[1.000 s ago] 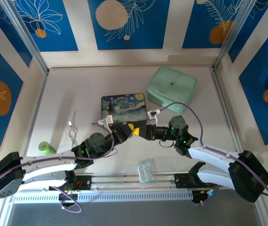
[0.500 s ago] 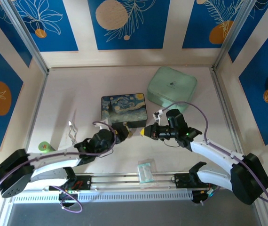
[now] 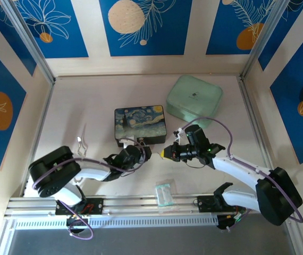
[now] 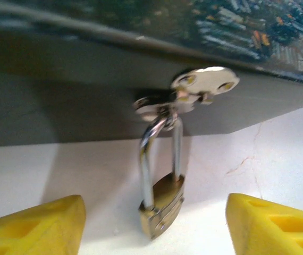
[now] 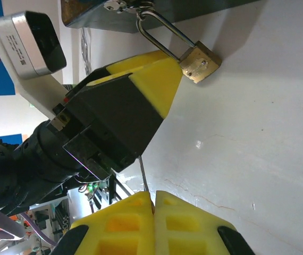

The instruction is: Unlock the padlock with the key

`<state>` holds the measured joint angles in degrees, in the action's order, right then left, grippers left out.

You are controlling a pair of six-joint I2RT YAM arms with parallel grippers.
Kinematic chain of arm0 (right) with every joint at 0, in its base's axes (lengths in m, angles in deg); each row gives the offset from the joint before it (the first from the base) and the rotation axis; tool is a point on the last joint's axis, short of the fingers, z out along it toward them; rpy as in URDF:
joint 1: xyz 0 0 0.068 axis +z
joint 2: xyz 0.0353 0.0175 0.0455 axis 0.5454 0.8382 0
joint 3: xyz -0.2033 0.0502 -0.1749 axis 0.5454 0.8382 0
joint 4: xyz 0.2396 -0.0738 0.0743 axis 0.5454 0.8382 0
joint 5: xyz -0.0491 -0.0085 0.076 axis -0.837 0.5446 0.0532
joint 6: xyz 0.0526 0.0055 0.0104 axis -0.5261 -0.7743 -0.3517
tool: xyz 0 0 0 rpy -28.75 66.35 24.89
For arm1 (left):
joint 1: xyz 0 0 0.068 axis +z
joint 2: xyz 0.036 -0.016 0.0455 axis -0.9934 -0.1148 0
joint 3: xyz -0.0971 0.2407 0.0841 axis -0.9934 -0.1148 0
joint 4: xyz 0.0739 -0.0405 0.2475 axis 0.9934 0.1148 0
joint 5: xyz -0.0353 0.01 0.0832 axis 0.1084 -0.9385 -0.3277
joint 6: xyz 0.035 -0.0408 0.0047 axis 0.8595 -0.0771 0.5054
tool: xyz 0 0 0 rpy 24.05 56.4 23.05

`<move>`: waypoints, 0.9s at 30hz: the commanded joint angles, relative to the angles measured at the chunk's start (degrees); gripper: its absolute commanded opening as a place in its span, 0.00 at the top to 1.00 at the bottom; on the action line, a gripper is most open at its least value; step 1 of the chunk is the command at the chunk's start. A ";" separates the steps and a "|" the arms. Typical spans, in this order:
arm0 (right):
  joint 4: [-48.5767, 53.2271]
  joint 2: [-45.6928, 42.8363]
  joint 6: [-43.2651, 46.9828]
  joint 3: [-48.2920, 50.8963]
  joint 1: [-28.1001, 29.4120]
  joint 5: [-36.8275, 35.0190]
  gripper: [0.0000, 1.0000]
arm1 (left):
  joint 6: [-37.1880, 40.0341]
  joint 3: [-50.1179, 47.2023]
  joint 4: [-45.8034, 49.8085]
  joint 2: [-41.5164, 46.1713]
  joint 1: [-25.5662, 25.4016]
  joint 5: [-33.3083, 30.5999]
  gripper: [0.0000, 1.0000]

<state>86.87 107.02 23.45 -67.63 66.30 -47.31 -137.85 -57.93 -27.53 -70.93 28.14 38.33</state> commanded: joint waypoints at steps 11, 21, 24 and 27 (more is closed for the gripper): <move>-3.26 1.75 -1.79 2.06 -0.72 1.23 1.00 | -6.13 5.00 -0.80 -8.84 -0.05 -0.40 0.61; -13.55 7.37 -6.10 5.13 -2.61 7.22 1.00 | -8.92 3.68 -3.68 -9.63 -0.02 0.80 0.90; -16.25 9.78 -6.72 5.50 -3.97 9.98 1.00 | -11.88 2.11 -7.27 -9.56 -0.02 2.07 0.92; -20.39 12.38 -7.81 6.01 -4.84 12.84 1.00 | -13.73 1.40 -9.91 -9.25 -0.02 3.87 0.97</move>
<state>72.29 117.81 17.46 -62.49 62.19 -39.88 -147.51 -54.84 -35.48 -79.39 28.12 38.96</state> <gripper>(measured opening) 0.058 0.128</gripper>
